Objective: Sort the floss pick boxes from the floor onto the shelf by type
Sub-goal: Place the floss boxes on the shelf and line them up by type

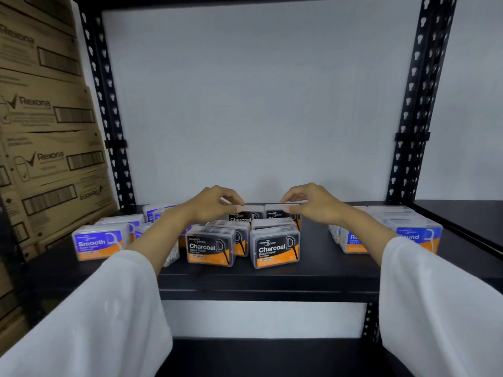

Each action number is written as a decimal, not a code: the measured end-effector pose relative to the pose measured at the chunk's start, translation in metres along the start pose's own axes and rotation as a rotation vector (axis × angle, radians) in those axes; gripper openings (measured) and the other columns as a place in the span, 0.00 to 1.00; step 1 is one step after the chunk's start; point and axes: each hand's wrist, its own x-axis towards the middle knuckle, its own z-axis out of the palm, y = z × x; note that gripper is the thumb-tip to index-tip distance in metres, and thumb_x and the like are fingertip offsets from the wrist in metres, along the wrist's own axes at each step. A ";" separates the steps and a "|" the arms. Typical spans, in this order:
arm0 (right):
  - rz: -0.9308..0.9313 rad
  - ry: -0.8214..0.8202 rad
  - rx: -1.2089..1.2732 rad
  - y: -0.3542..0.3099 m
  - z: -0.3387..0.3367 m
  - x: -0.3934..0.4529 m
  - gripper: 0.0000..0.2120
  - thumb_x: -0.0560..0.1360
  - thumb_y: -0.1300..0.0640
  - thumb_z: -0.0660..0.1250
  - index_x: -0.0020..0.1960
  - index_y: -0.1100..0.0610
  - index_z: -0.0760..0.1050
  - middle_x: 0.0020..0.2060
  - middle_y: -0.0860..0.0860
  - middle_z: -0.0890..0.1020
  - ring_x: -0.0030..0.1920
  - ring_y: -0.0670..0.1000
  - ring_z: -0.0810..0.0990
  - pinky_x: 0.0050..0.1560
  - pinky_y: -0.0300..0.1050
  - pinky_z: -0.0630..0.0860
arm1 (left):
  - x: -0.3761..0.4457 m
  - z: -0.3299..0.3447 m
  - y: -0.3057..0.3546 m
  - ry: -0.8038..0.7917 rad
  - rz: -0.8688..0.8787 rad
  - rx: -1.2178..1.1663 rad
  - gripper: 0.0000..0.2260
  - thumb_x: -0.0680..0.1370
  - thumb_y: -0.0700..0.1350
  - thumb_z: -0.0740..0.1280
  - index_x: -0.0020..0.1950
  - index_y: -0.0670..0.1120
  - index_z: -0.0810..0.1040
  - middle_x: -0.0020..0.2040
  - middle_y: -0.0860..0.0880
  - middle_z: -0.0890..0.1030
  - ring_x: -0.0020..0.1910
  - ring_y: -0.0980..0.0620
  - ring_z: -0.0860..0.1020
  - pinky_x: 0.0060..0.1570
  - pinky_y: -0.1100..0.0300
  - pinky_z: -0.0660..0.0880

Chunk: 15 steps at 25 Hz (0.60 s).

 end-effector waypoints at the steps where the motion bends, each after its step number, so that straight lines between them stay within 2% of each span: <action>1: -0.008 -0.025 0.029 -0.007 0.002 -0.006 0.08 0.73 0.55 0.71 0.52 0.52 0.81 0.51 0.44 0.82 0.58 0.44 0.77 0.65 0.43 0.69 | -0.009 -0.002 0.003 0.017 0.006 -0.035 0.07 0.77 0.49 0.68 0.53 0.51 0.81 0.54 0.55 0.82 0.56 0.55 0.78 0.54 0.64 0.71; 3: -0.027 -0.087 0.053 -0.022 0.008 -0.018 0.07 0.74 0.55 0.70 0.52 0.50 0.81 0.50 0.41 0.82 0.57 0.42 0.77 0.65 0.40 0.69 | -0.027 -0.003 0.005 0.016 0.025 -0.062 0.06 0.76 0.50 0.69 0.51 0.52 0.82 0.52 0.56 0.83 0.56 0.57 0.79 0.57 0.63 0.71; 6: -0.025 -0.141 0.043 -0.038 0.017 -0.034 0.11 0.75 0.52 0.68 0.57 0.49 0.79 0.57 0.43 0.80 0.61 0.43 0.76 0.63 0.39 0.69 | -0.049 -0.004 0.007 -0.017 0.021 -0.073 0.07 0.75 0.52 0.69 0.51 0.54 0.82 0.52 0.58 0.83 0.56 0.60 0.78 0.64 0.57 0.71; 8: -0.012 -0.198 0.027 -0.045 0.021 -0.043 0.17 0.74 0.45 0.68 0.61 0.45 0.77 0.63 0.44 0.77 0.64 0.44 0.73 0.65 0.40 0.68 | -0.061 -0.003 0.008 -0.075 0.003 -0.076 0.14 0.72 0.59 0.71 0.54 0.56 0.82 0.55 0.59 0.82 0.58 0.61 0.77 0.66 0.56 0.70; 10: -0.021 -0.266 -0.044 -0.047 0.028 -0.048 0.23 0.72 0.41 0.68 0.65 0.41 0.72 0.69 0.43 0.71 0.69 0.44 0.68 0.70 0.42 0.64 | -0.071 -0.002 0.006 -0.160 -0.004 -0.035 0.25 0.65 0.64 0.73 0.60 0.60 0.78 0.62 0.61 0.78 0.63 0.60 0.73 0.66 0.57 0.67; 12: -0.038 -0.287 -0.136 -0.044 0.034 -0.052 0.26 0.73 0.44 0.68 0.70 0.41 0.67 0.74 0.45 0.64 0.73 0.46 0.62 0.71 0.40 0.58 | -0.073 0.001 0.000 -0.193 0.006 0.000 0.31 0.65 0.59 0.76 0.66 0.58 0.74 0.65 0.59 0.76 0.65 0.60 0.73 0.67 0.58 0.67; 15: -0.085 -0.236 -0.174 -0.039 0.039 -0.056 0.28 0.74 0.51 0.69 0.72 0.43 0.64 0.75 0.47 0.60 0.74 0.46 0.59 0.68 0.37 0.57 | -0.070 0.007 -0.006 -0.105 -0.002 0.008 0.31 0.68 0.44 0.78 0.70 0.51 0.72 0.65 0.54 0.77 0.64 0.57 0.74 0.67 0.56 0.69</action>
